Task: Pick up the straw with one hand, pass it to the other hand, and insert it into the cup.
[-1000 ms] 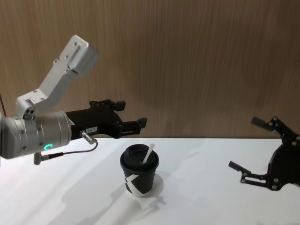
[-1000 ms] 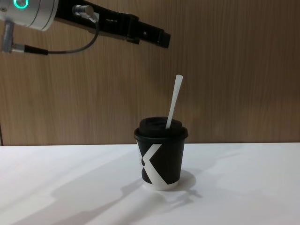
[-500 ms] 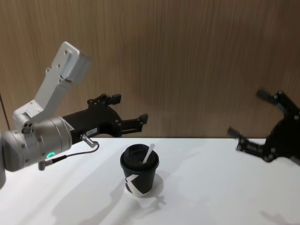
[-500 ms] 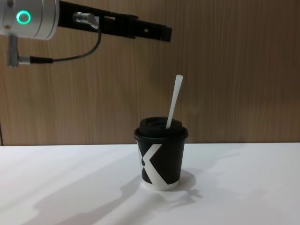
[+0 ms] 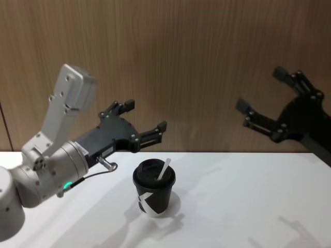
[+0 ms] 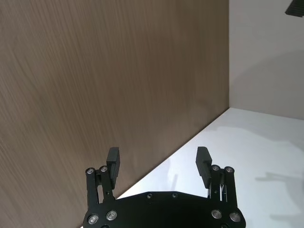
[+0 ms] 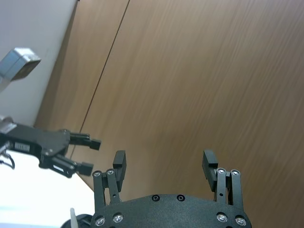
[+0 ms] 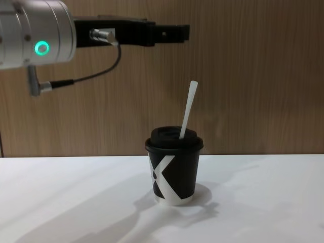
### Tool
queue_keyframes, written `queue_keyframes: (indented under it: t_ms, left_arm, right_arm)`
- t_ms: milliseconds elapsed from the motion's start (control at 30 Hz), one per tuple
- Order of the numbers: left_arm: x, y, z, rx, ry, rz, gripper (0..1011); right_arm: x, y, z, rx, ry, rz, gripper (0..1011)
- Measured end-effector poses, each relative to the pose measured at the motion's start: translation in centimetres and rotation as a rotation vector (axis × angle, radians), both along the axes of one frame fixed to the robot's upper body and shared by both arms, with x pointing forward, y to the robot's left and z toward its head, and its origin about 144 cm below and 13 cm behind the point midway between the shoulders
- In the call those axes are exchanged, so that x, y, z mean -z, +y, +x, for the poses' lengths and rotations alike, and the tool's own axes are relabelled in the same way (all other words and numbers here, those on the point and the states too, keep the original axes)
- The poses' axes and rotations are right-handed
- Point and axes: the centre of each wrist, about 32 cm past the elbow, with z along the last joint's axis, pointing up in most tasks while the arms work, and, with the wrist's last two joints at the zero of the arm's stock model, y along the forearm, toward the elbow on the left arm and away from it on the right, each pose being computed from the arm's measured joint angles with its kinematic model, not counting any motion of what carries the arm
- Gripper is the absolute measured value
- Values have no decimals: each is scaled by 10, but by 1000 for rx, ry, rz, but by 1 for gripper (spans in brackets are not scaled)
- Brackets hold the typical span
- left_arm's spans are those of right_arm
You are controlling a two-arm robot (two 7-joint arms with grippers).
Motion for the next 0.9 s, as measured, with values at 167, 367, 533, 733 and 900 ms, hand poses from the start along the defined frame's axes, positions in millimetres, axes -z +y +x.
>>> queue_keyframes:
  t_ms: [167, 367, 533, 733, 900]
  left_arm:
    - [10, -4, 0, -2, -25, -18, 1003]
    - [18, -10, 0, 2, -62, -34, 1003]
    - [22, -14, 1, 11, -85, -49, 1003]
    - [23, -17, 1, 28, -102, -65, 1003]
    - [24, -18, 0, 38, -109, -74, 1003]
  right_arm:
    - [-6, 10, 2, -21, 44, 13, 1001]
    - [-8, 17, 4, -76, 85, 0, 1001]
    - [-7, 20, 3, -122, 121, -18, 1001]
    - [-5, 24, 2, -149, 150, -24, 1001]
    - [-4, 30, 2, -167, 162, -17, 1001]
